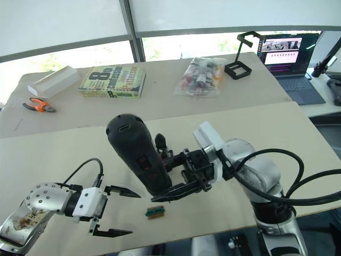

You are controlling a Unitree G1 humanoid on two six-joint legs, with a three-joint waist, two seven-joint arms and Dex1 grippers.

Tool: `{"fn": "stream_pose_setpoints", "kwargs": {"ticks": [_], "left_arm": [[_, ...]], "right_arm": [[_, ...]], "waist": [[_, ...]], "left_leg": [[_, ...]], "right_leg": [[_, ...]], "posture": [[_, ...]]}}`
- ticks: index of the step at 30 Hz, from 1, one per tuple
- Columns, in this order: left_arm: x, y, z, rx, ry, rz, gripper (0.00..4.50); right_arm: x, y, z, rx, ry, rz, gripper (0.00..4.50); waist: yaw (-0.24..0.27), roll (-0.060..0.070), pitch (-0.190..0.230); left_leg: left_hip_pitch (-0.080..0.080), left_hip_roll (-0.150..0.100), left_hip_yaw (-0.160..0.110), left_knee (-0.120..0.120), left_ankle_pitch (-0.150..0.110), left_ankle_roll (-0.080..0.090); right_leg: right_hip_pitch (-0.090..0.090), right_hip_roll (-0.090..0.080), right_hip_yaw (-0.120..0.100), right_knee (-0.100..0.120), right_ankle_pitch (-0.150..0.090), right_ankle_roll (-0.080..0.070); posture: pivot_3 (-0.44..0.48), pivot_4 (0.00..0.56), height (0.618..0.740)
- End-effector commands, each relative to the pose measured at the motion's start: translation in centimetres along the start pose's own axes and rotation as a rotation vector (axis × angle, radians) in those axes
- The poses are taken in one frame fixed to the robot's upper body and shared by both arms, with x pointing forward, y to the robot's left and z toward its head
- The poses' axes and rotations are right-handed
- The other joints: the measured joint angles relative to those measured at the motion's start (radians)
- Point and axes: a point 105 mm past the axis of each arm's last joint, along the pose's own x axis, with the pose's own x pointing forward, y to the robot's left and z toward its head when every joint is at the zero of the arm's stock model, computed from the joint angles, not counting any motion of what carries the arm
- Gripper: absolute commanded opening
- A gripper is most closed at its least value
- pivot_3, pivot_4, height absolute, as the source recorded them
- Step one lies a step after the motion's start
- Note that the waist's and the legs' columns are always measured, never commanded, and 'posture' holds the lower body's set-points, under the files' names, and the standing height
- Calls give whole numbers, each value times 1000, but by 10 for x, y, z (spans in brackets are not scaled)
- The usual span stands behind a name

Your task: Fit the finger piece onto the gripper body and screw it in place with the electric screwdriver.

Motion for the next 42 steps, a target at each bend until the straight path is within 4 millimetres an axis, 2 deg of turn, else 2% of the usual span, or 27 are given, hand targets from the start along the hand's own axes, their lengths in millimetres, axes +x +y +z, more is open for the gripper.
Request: {"fn": "stream_pose_setpoints", "kwargs": {"ticks": [1, 5, 10, 15, 25, 39, 41, 42], "left_arm": [[6, -3, 1, 30, -15, -8, 4500], [10, 0, 2, 36, -23, 4, 4500], [13, -1, 3, 42, -27, -2, 4500], [14, -6, 0, 27, -24, -4, 4500], [12, -6, -3, 32, -14, 6, 4500], [12, -4, -5, 28, -2, 28, 4500], [12, -5, -5, 26, -3, 27, 4500], [13, -5, -5, 25, -3, 26, 4500]], "right_arm": [[3, -1, 7, -57, -34, 7, 1922], [2, 2, 5, -55, -50, -4, 1922], [6, 31, -13, -35, -58, 10, 1922], [10, 41, -24, -23, -65, -7, 1922], [4, 44, -33, -1, -68, -16, 1922], [-1, 30, -30, -5, -74, -10, 1922], [-1, 29, -30, -8, -75, -7, 1922], [-2, 29, -30, -8, -76, -7, 1922]], "waist": [[0, 0, 0], [0, 0, 0], [9, 0, 0], [-3, -1, 0], [3, -1, 0], [3, -1, 0], [-2, -1, 1], [-10, -1, 1]], "left_leg": [[0, 0, 0, 0, 0, 0], [0, 0, 0, 0, 0, 0], [-1, 0, -1, -1, 0, 0], [0, 0, 2, -1, -1, 1], [2, 1, 2, 0, 0, 1], [2, 1, 2, 0, -1, 1], [0, -1, -2, 0, -1, 1], [-6, -3, -10, -1, -1, 1]], "right_leg": [[0, 0, 0, 0, 0, 0], [0, 0, 0, 0, 0, 0], [0, 0, -1, 1, 0, 0], [0, 0, 1, 0, 0, 0], [2, 0, 1, 1, 0, 0], [2, 0, 1, 0, 0, 0], [3, -3, -2, 0, 0, 0], [9, -11, -7, 2, -1, 1]], "posture": [[0, 150, 738], [0, 150, 738], [0, 150, 738], [0, 150, 738], [0, 150, 738], [0, 150, 738], [0, 150, 738], [0, 150, 738]]}}
